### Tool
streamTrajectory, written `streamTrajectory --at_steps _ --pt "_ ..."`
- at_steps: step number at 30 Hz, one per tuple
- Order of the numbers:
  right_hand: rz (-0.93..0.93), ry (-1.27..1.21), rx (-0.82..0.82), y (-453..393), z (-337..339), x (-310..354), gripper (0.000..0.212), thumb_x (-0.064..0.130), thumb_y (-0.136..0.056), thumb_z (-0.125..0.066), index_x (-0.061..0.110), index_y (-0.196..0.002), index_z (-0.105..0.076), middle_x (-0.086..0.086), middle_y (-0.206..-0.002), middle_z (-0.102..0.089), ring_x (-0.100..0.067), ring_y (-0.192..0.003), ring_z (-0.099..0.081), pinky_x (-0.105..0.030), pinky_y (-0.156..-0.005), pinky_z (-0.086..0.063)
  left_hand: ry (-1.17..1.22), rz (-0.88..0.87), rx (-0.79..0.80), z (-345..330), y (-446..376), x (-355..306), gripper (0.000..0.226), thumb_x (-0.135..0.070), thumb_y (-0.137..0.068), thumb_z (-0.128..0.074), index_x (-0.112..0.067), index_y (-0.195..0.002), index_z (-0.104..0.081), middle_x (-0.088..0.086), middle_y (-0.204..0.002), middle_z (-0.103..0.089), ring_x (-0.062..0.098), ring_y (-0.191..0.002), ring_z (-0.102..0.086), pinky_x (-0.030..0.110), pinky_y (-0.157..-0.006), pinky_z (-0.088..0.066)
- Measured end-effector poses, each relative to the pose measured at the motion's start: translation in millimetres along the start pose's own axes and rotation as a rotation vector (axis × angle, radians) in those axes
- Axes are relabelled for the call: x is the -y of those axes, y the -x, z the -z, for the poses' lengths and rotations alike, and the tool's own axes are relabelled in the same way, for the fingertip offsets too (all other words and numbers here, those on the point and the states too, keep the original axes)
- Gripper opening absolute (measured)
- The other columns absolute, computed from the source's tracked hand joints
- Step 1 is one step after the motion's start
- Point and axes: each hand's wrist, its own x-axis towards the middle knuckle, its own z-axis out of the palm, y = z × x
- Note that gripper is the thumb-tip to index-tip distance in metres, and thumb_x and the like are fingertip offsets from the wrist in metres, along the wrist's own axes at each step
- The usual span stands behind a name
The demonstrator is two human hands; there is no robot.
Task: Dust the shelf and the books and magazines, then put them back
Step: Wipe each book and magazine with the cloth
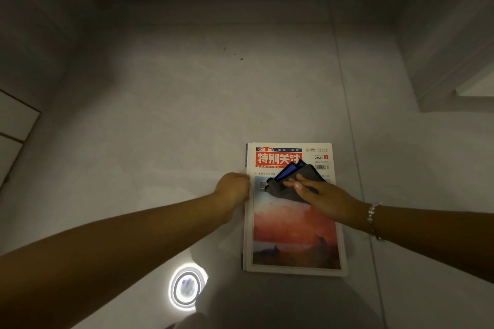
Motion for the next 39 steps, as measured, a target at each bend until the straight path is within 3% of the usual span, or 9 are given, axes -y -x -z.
streamTrajectory --at_steps 9,12,14,20,23,26,30,36,39 --pt "0.052 0.078 -0.015 3 -22 0 0.042 0.041 -0.101 -0.025 0.036 -0.142 -0.033 0.008 -0.157 -0.013 -0.009 -0.145 0.000 -0.029 -0.114 0.005 0.009 0.020 0.162 3 6 3 0.027 -0.011 -0.094 -0.057 -0.009 -0.120 -0.060 0.013 -0.113 -0.065 0.027 -0.095 -0.065 0.034 -0.075 -0.055" --pt "0.200 0.456 -0.034 0 -35 -17 0.078 0.075 -0.079 0.011 0.039 -0.145 -0.009 0.012 -0.153 0.009 -0.007 -0.139 0.019 -0.027 -0.108 0.018 -0.011 0.022 0.206 5 4 6 0.029 -0.008 -0.093 -0.057 -0.007 -0.122 -0.059 0.015 -0.114 -0.065 0.026 -0.094 -0.066 0.037 -0.079 -0.056" --pt "0.244 0.633 -0.065 -5 -31 -30 0.087 0.076 -0.065 0.030 0.040 -0.141 0.006 0.014 -0.147 0.018 -0.008 -0.137 0.023 -0.025 -0.106 0.023 -0.051 0.011 0.192 6 2 5 0.029 -0.008 -0.093 -0.057 -0.005 -0.122 -0.058 0.016 -0.116 -0.064 0.028 -0.098 -0.066 0.039 -0.081 -0.057" --pt "0.073 0.632 -0.322 -42 -8 -32 0.079 0.068 -0.080 0.020 0.029 -0.147 0.006 0.000 -0.156 0.011 -0.019 -0.144 0.015 -0.033 -0.113 0.012 -0.114 -0.008 0.209 6 0 1 0.029 -0.007 -0.093 -0.057 -0.003 -0.121 -0.058 0.013 -0.117 -0.065 0.030 -0.101 -0.067 0.040 -0.080 -0.056" --pt "0.002 0.604 -0.283 -54 -20 -2 0.058 0.049 -0.098 -0.007 0.026 -0.151 0.005 -0.006 -0.158 0.011 -0.026 -0.145 0.014 -0.038 -0.114 0.010 -0.113 -0.006 0.200 6 -3 3 0.026 -0.006 -0.092 -0.058 0.000 -0.118 -0.059 0.014 -0.112 -0.066 0.028 -0.095 -0.068 0.036 -0.075 -0.057" --pt "0.195 0.541 -0.127 -58 -36 26 0.051 0.039 -0.103 -0.016 0.029 -0.151 -0.001 -0.002 -0.159 0.010 -0.022 -0.145 0.015 -0.036 -0.115 0.011 -0.067 0.000 0.191 6 -6 6 0.026 -0.005 -0.091 -0.060 0.006 -0.115 -0.060 0.014 -0.091 -0.067 0.020 -0.074 -0.067 0.028 -0.065 -0.058" --pt "0.245 0.681 -0.121 -63 -13 12 0.051 0.040 -0.103 -0.014 0.032 -0.150 0.001 0.000 -0.159 0.009 -0.020 -0.146 0.012 -0.036 -0.116 0.007 -0.032 0.009 0.194 5 -4 9 0.027 -0.006 -0.092 -0.059 0.001 -0.118 -0.059 0.014 -0.101 -0.068 0.022 -0.082 -0.068 0.028 -0.066 -0.059" --pt "-0.080 0.697 -0.283 -58 20 -18 0.057 0.045 -0.100 -0.009 0.025 -0.150 0.007 -0.009 -0.159 0.010 -0.030 -0.145 0.011 -0.043 -0.116 0.005 -0.030 0.023 0.168 2 -3 7 0.028 -0.005 -0.092 -0.057 -0.004 -0.120 -0.059 0.013 -0.116 -0.065 0.027 -0.093 -0.067 0.038 -0.076 -0.057" --pt "0.148 0.738 -0.255 -42 -17 -12 0.070 0.054 -0.080 0.014 0.029 -0.146 0.011 -0.004 -0.158 0.010 -0.028 -0.144 0.014 -0.038 -0.111 0.014 -0.025 0.025 0.170 3 -4 8 0.027 -0.005 -0.092 -0.057 -0.002 -0.119 -0.059 0.014 -0.112 -0.066 0.025 -0.089 -0.067 0.031 -0.065 -0.057"
